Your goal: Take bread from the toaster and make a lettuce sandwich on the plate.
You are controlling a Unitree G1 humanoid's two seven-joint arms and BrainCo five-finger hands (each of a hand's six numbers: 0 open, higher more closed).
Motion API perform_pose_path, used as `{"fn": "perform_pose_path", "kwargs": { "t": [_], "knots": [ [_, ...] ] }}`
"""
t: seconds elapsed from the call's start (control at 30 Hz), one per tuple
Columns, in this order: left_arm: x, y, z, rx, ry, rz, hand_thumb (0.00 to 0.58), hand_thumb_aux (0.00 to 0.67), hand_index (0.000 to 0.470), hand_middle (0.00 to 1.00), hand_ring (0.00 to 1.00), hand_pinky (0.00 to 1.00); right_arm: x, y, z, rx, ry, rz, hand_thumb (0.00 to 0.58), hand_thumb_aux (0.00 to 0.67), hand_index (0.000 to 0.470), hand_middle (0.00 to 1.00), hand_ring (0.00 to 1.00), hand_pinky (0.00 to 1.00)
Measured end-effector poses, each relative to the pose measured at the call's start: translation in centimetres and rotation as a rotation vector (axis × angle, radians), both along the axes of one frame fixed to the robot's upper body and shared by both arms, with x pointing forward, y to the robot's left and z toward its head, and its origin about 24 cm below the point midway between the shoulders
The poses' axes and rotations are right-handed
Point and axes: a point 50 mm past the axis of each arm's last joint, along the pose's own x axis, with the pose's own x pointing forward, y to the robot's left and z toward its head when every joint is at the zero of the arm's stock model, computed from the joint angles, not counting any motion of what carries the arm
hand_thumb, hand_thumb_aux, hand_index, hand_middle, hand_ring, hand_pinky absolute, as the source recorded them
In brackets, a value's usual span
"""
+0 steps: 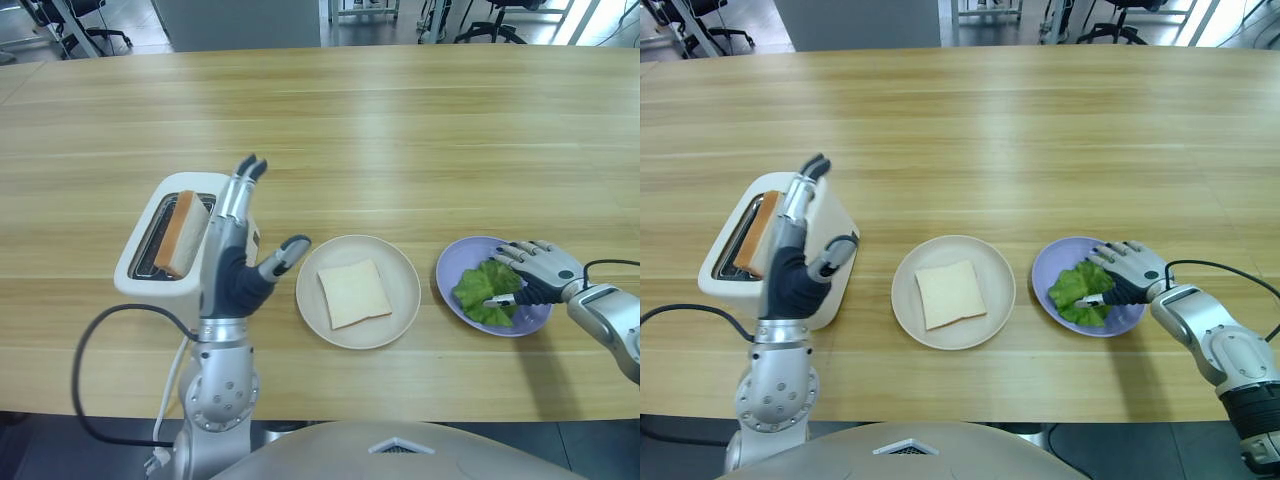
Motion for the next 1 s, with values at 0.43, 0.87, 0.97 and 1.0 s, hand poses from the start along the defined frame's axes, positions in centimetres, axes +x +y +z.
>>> {"fn": "perform_pose_path", "kwargs": {
  "t": [0.43, 0.87, 0.97, 1.0],
  "knots": [
    [-0.4, 5.1, 3.9, 0.072, -0.217, 0.155, 0.0, 0.0, 0.0, 0.0, 0.0, 0.0, 0.4, -0.3, -0.4, 0.009, -0.033, 0.013, 0.58, 0.67, 0.46, 0.0, 0.0, 0.0],
    [-2.8, 14.0, 0.3, 0.547, 0.322, 0.526, 0.0, 0.0, 0.0, 0.0, 0.0, 0.0, 0.6, 2.7, 3.9, 0.262, -0.287, 0.102, 0.58, 0.67, 0.46, 0.0, 0.0, 0.0],
    [-3.3, 14.9, -2.3, 0.599, 0.507, 0.537, 0.0, 0.0, 0.0, 0.0, 0.0, 0.0, 0.4, 4.9, 5.7, 0.38, -0.371, 0.156, 0.58, 0.67, 0.46, 0.0, 0.0, 0.0],
    [-3.4, 14.8, -2.9, 0.604, 0.54, 0.522, 0.0, 0.0, 0.0, 0.0, 0.0, 0.0, 0.4, 5.6, 6.0, 0.412, -0.386, 0.166, 0.58, 0.67, 0.46, 0.0, 0.0, 0.0]
  ]
}}
